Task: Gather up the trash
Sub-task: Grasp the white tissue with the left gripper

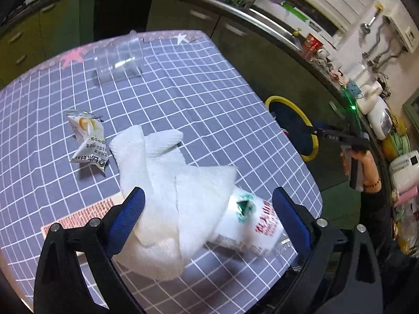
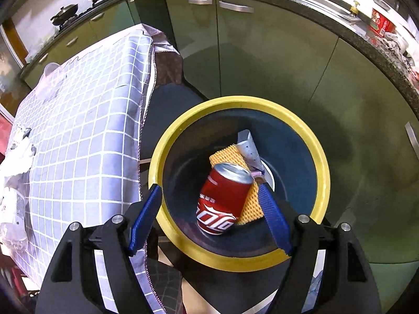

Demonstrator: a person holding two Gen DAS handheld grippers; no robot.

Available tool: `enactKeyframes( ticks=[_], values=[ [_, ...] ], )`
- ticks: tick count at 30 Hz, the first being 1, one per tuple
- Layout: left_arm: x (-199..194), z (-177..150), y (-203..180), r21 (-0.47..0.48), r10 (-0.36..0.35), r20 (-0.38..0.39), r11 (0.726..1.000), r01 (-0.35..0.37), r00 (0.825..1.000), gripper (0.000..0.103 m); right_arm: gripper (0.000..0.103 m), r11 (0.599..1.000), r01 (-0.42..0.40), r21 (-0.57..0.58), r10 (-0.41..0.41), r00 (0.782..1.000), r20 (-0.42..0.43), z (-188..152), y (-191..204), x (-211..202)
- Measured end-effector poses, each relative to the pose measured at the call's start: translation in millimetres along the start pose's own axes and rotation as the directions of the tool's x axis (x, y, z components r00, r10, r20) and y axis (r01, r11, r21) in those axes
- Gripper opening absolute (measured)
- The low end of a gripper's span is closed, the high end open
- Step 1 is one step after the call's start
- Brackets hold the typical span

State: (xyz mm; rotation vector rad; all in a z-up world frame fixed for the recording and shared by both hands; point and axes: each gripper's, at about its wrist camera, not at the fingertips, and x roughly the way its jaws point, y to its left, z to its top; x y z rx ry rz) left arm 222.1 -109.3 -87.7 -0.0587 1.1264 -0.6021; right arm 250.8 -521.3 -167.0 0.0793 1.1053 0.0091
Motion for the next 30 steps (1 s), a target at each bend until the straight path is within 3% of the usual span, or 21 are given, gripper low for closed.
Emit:
enactKeyframes(
  ticks=[7, 11, 20, 23, 26, 30],
  values=[
    [9, 5, 2, 0.006, 0.038, -0.023, 0.999, -0.038, 0.999, 0.087, 0.075, 1.000, -0.010, 0.004, 0.010, 1.000, -0.009, -1, -2, 7],
    [10, 5, 3, 0.020, 0.049, -0.045, 0.999, -0.048, 0.998, 0.062, 0.075, 1.000, -0.019, -0.003, 0.019, 1.000, -0.015, 0, 1, 10],
    [11, 0, -14, 0.078, 0.023, -0.063, 0.997, -0.018, 0.998, 0.060, 0.075, 0.999, -0.030, -0.011, 0.029, 0.999, -0.018, -1, 3, 8],
    [15, -2, -19, 0.103, 0.042, -0.075, 0.994, -0.034, 0.996, 0.040, 0.075, 0.999, -0.034, -0.012, 0.034, 0.999, -0.016, -1, 3, 7],
    [17, -2, -19, 0.102, 0.034, -0.086, 0.995, -0.025, 0.996, 0.010, 0.075, 0.999, -0.039, -0.013, 0.039, 0.999, -0.013, -2, 3, 6],
    [9, -1, -18, 0.102, 0.038, -0.061, 0.994, -0.032, 0.997, 0.002, 0.075, 0.999, -0.046, -0.014, 0.046, 0.999, -0.010, -3, 3, 5]
  ],
)
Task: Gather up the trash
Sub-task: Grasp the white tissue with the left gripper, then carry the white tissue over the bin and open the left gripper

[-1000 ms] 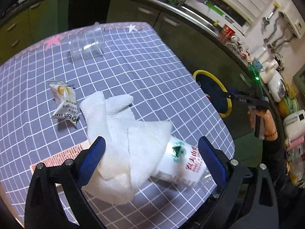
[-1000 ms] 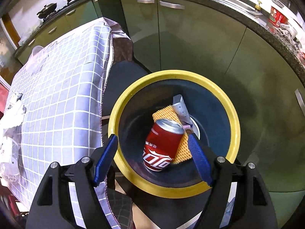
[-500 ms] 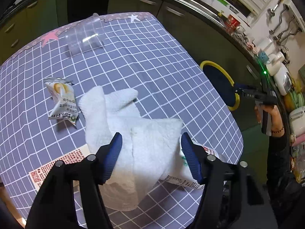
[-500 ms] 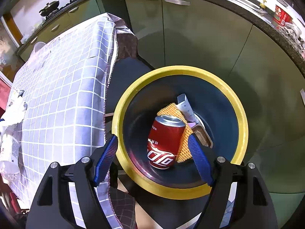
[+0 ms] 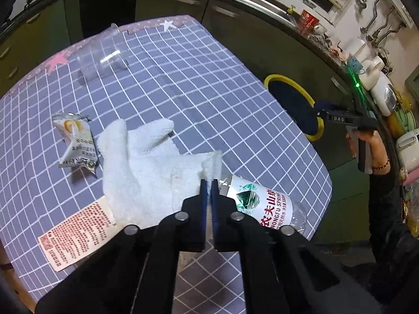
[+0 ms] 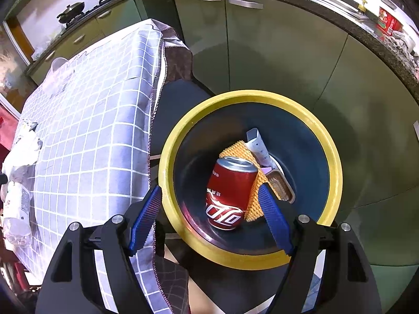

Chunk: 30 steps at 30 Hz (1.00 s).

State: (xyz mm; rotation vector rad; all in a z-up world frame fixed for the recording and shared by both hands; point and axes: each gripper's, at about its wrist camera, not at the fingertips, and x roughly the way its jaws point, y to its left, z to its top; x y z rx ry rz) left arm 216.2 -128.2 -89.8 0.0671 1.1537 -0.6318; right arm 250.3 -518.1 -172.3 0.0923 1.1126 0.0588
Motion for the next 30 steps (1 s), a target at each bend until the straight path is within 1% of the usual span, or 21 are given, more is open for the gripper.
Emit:
enactKeyframes(
  ticks=[5, 9, 13, 17, 23, 27, 30],
  values=[
    [-26, 6, -2, 0.012, 0.004, 0.053, 1.000, -0.004, 0.999, 0.002, 0.075, 1.000, -0.007, 0.004, 0.007, 1.000, 0.013, -1, -2, -4],
    [-52, 18, -7, 0.031, 0.033, 0.113, 0.999, -0.037, 0.993, 0.002, 0.075, 1.000, -0.009, 0.009, 0.009, 0.999, 0.033, -2, -4, -12],
    [-83, 37, -15, 0.045, 0.036, 0.172, 0.998, -0.044, 0.984, 0.002, 0.075, 1.000, -0.013, 0.019, 0.011, 0.998, 0.058, -5, -8, -23],
    [-102, 56, -32, 0.079, 0.025, 0.203, 0.996, -0.042, 0.979, 0.002, 0.075, 0.999, -0.011, 0.034, 0.008, 0.997, 0.083, -10, -16, -35],
    [-108, 88, -74, 0.155, -0.030, 0.206, 0.988, -0.002, 0.978, 0.002, 0.075, 0.997, -0.006, 0.076, -0.003, 0.993, 0.121, -25, -38, -54],
    [-99, 110, -106, 0.209, -0.078, 0.195, 0.977, 0.036, 0.978, 0.002, 0.075, 0.995, 0.009, 0.101, -0.023, 0.991, 0.135, -38, -56, -64],
    [-84, 128, -135, 0.255, -0.116, 0.178, 0.964, 0.067, 0.977, 0.002, 0.075, 0.992, 0.017, 0.129, -0.036, 0.989, 0.146, -49, -74, -72]
  ],
)
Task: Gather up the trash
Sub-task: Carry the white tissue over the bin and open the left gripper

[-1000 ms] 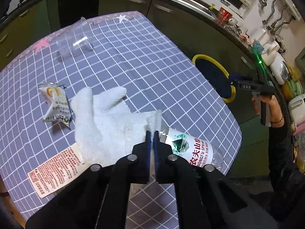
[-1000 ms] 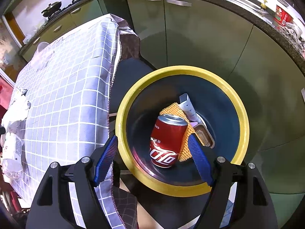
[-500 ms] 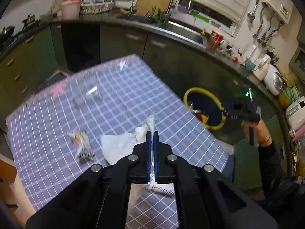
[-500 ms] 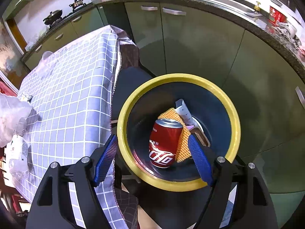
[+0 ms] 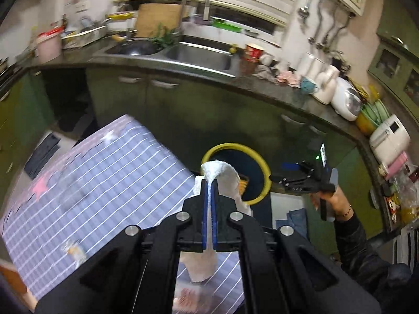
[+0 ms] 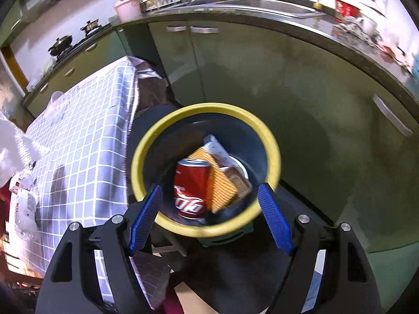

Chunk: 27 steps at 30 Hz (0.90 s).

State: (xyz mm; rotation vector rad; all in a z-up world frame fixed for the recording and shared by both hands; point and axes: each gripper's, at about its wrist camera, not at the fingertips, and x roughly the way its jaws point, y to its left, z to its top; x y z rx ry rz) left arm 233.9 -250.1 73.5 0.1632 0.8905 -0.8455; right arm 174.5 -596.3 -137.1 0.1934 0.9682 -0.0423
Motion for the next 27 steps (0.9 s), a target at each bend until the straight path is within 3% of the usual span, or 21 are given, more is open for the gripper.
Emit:
enactKeyframes(
  ticks=[8, 12, 17, 19, 20, 21, 27],
  values=[
    [79, 57, -66, 0.115, -0.093, -0.066, 0.988, 0.100, 0.994, 0.002, 0.075, 0.996, 0.023, 0.088, -0.026, 0.999, 0.032, -22, -52, -17],
    [115, 78, -95, 0.166, -0.114, -0.073, 0.978, 0.125, 0.991, 0.002, 0.075, 0.991, 0.028, 0.128, -0.033, 0.999, 0.033, -34, -73, -18],
    [186, 88, -116, 0.181, -0.097, -0.151, 0.976, 0.124, 0.984, 0.003, 0.075, 0.986, 0.025, 0.163, -0.029, 0.999, 0.024, -45, -95, -17],
    [210, 85, -118, 0.178, -0.087, -0.177, 0.977, 0.118, 0.980, 0.020, 0.075, 0.985, 0.024, 0.173, -0.029, 0.999, 0.027, -47, -101, -18],
    [217, 84, -118, 0.177, -0.078, -0.178, 0.978, 0.109, 0.981, 0.042, 0.075, 0.984, 0.024, 0.175, -0.029, 0.999, 0.028, -47, -102, -19],
    [223, 81, -118, 0.180, -0.062, -0.165, 0.979, 0.092, 0.984, 0.053, 0.075, 0.984, 0.024, 0.178, -0.029, 0.999, 0.028, -47, -103, -19],
    [202, 69, -111, 0.181, -0.066, -0.115, 0.980, 0.086, 0.991, 0.056, 0.078, 0.986, 0.020, 0.165, -0.026, 0.999, 0.034, -49, -93, -25]
  ],
)
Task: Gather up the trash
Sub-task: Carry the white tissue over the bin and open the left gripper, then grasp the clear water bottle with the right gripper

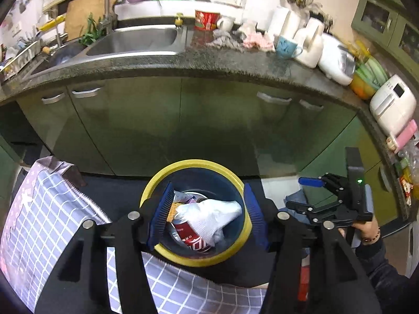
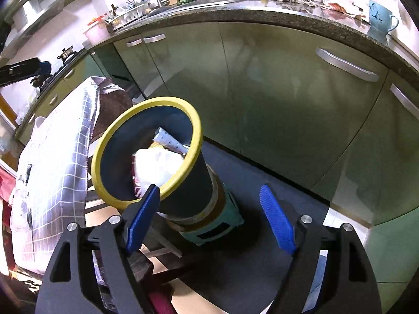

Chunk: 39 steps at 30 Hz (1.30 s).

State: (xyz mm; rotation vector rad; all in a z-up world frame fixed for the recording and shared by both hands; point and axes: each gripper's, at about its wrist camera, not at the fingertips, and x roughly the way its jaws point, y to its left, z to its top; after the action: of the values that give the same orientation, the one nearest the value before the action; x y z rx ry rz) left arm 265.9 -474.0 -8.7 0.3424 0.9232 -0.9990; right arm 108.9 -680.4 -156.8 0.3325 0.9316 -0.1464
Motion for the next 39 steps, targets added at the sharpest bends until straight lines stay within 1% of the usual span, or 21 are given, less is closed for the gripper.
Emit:
enactKeyframes(
  ticks=[1, 3, 4, 6, 8, 9, 13, 15, 16, 17, 18, 21, 22, 24, 26, 27, 30, 31, 32, 34, 39],
  values=[
    [-14, -6, 1, -0.005, 0.007, 0.027, 1.000, -0.007, 1.000, 0.058, 0.078, 1.000, -0.004, -0.006, 0.004, 1.000, 0.003, -1, 4, -2],
    [-43, -18, 4, -0.007, 0.034, 0.083, 0.999, -0.034, 0.996, 0.068, 0.079, 1.000, -0.012, -0.022, 0.012, 1.000, 0.011, -2, 13, -6],
    [-66, -31, 6, -0.010, 0.061, 0.129, 0.998, -0.060, 0.990, 0.072, 0.080, 0.999, -0.017, -0.031, 0.018, 1.000, 0.014, -2, 19, -8],
    [-95, -46, 8, -0.019, 0.100, 0.182, 0.995, -0.099, 0.978, 0.085, 0.082, 0.998, -0.027, -0.053, 0.027, 1.000, 0.011, -1, 31, -9],
    [-133, -73, 11, -0.045, 0.159, 0.245, 0.987, -0.152, 0.957, 0.090, 0.084, 0.996, -0.036, -0.085, 0.036, 0.999, 0.000, -1, 50, -7],
    [-155, -93, 14, -0.072, 0.197, 0.274, 0.980, -0.184, 0.941, 0.092, 0.084, 0.993, -0.049, -0.110, 0.048, 0.999, -0.013, -1, 63, -5],
    [-216, -162, 31, -0.212, 0.327, 0.307, 0.939, -0.270, 0.894, 0.096, 0.088, 0.960, -0.147, -0.237, 0.133, 0.988, -0.074, -4, 133, -1],
    [-237, -193, 39, -0.279, 0.382, 0.306, 0.912, -0.301, 0.872, 0.096, 0.088, 0.914, -0.259, -0.313, 0.231, 0.965, -0.123, -6, 184, -3],
    [-252, -216, 45, -0.326, 0.430, 0.300, 0.885, -0.332, 0.852, 0.096, 0.088, 0.892, -0.301, -0.337, 0.269, 0.953, -0.141, -8, 202, -5],
    [-262, -233, 48, -0.359, 0.465, 0.293, 0.863, -0.355, 0.835, 0.096, 0.088, 0.851, -0.370, -0.373, 0.324, 0.928, -0.182, -11, 232, -8],
    [-275, -256, 54, -0.403, 0.517, 0.276, 0.828, -0.390, 0.811, 0.096, 0.088, 0.812, -0.424, -0.400, 0.360, 0.904, -0.229, -14, 258, -10],
    [-299, -308, 66, -0.487, 0.588, 0.241, 0.761, -0.428, 0.772, 0.096, 0.090, 0.711, -0.522, -0.471, 0.388, 0.850, -0.356, -28, 329, -13],
    [-305, -320, 70, -0.509, 0.599, 0.234, 0.746, -0.429, 0.766, 0.096, 0.091, 0.679, -0.542, -0.496, 0.375, 0.836, -0.400, -32, 357, -11],
    [-317, -347, 81, -0.562, 0.612, 0.224, 0.717, -0.413, 0.759, 0.096, 0.092, 0.640, -0.549, -0.538, 0.335, 0.829, -0.448, -40, 396, -7],
    [-327, -374, 91, -0.622, 0.618, 0.221, 0.685, -0.379, 0.754, 0.096, 0.096, 0.605, -0.532, -0.593, 0.269, 0.837, -0.477, -51, 430, 1],
    [-330, -385, 95, -0.645, 0.618, 0.221, 0.673, -0.362, 0.755, 0.096, 0.096, 0.591, -0.512, -0.623, 0.227, 0.847, -0.481, -56, 447, 6],
    [-338, -408, 101, -0.692, 0.618, 0.229, 0.647, -0.321, 0.752, 0.096, 0.096, 0.554, -0.470, -0.687, 0.109, 0.859, -0.499, -74, 484, 28],
    [-339, -415, 104, -0.701, 0.619, 0.228, 0.640, -0.315, 0.751, 0.096, 0.096, 0.545, -0.440, -0.714, 0.062, 0.870, -0.489, -80, 494, 36],
    [-342, -421, 105, -0.706, 0.620, 0.229, 0.637, -0.311, 0.751, 0.096, 0.096, 0.538, -0.422, -0.730, 0.025, 0.873, -0.486, -82, 499, 42],
    [-342, -427, 106, -0.714, 0.622, 0.229, 0.630, -0.305, 0.749, 0.096, 0.096, 0.529, -0.401, -0.748, -0.044, 0.867, -0.497, -88, 511, 59],
    [-340, -437, 107, -0.713, 0.620, 0.223, 0.630, -0.307, 0.753, 0.096, 0.095, 0.516, -0.382, -0.766, -0.109, 0.858, -0.502, -95, 527, 78]
  ],
)
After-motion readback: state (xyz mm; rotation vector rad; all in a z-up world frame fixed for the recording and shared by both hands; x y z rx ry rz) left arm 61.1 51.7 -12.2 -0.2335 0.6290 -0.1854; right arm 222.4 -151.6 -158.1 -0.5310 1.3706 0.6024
